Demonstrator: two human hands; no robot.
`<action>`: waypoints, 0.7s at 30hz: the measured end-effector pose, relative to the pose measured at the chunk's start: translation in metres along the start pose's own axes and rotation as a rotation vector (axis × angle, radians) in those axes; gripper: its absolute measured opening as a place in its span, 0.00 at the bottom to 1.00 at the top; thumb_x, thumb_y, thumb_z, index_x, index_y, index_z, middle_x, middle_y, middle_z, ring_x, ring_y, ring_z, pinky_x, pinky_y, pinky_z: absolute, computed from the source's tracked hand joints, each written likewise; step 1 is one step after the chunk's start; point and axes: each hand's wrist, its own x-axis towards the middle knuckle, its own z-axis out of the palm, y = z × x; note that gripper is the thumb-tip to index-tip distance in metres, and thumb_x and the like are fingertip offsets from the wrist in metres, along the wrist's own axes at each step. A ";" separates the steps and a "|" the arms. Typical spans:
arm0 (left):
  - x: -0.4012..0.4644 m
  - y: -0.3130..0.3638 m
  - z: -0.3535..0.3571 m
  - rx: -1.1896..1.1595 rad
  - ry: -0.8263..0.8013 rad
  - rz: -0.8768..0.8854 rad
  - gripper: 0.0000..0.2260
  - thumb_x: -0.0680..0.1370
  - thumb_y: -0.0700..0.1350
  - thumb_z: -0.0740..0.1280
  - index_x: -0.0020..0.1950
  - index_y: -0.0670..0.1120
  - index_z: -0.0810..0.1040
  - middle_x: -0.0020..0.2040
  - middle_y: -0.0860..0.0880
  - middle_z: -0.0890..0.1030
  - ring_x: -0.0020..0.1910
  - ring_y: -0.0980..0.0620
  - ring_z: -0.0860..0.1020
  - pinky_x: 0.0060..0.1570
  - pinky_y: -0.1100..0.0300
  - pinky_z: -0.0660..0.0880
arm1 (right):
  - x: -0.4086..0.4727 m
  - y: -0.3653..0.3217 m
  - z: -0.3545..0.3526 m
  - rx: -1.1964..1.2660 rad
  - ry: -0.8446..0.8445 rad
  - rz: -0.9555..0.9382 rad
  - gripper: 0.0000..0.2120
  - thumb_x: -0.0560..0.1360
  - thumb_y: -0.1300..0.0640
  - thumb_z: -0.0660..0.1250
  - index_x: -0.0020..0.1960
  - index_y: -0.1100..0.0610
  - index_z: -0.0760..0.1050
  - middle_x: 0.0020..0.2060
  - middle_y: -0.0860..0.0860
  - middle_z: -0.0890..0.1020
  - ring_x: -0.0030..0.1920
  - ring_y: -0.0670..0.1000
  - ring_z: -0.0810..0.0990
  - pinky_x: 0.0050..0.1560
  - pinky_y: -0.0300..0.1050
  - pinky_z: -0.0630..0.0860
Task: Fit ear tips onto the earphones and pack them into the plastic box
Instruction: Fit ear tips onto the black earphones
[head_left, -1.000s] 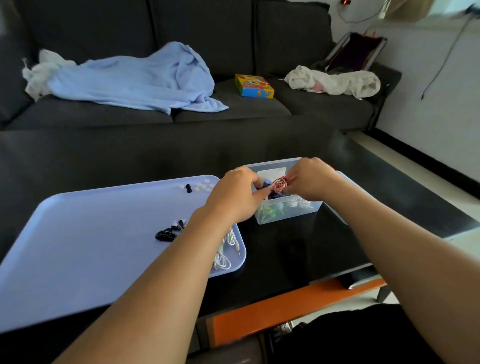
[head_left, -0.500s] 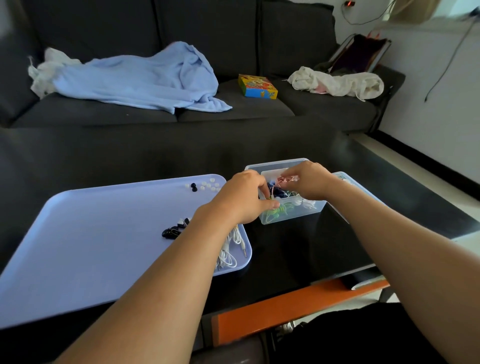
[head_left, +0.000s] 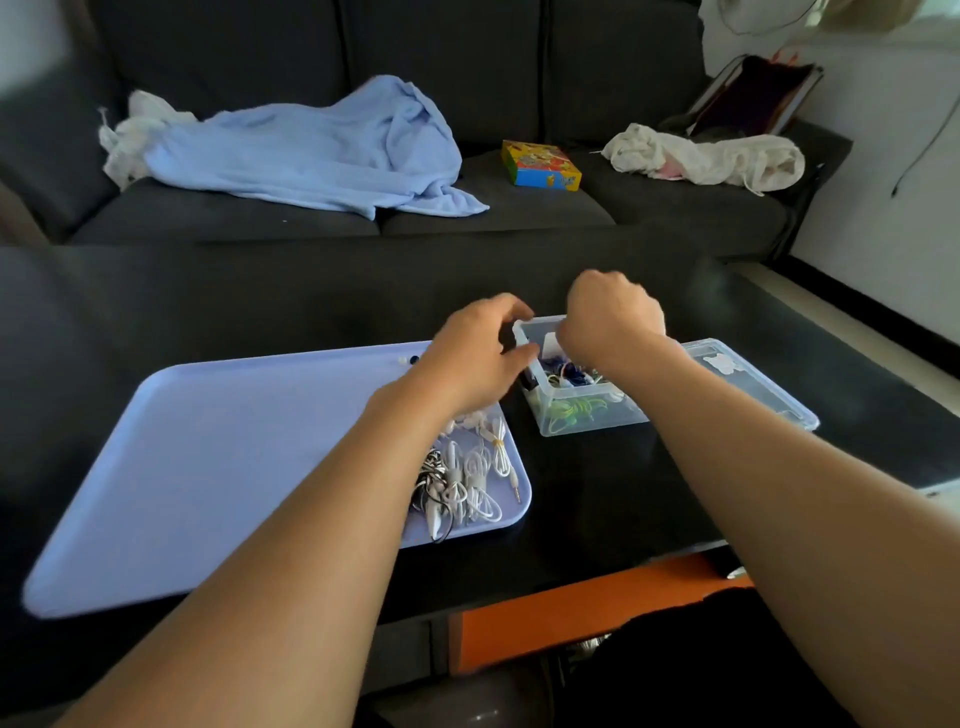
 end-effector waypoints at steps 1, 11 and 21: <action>0.000 -0.004 -0.008 0.043 0.027 -0.028 0.11 0.80 0.47 0.67 0.62 0.50 0.77 0.60 0.51 0.79 0.54 0.49 0.79 0.57 0.50 0.76 | -0.003 -0.010 -0.006 0.058 0.058 -0.035 0.04 0.76 0.58 0.68 0.50 0.56 0.76 0.45 0.53 0.76 0.47 0.56 0.79 0.46 0.50 0.77; -0.040 -0.076 -0.058 0.453 -0.197 -0.461 0.08 0.79 0.48 0.63 0.47 0.48 0.81 0.44 0.45 0.85 0.40 0.44 0.84 0.46 0.57 0.80 | -0.037 -0.073 0.027 0.405 -0.485 -0.567 0.06 0.74 0.59 0.70 0.44 0.58 0.86 0.34 0.51 0.85 0.31 0.45 0.83 0.40 0.41 0.83; -0.063 -0.093 -0.080 0.220 -0.407 -0.701 0.09 0.81 0.40 0.62 0.52 0.38 0.80 0.42 0.40 0.85 0.38 0.43 0.83 0.39 0.54 0.82 | -0.053 -0.119 0.063 0.070 -0.405 -0.545 0.23 0.64 0.46 0.81 0.30 0.57 0.69 0.26 0.50 0.73 0.29 0.51 0.73 0.37 0.46 0.75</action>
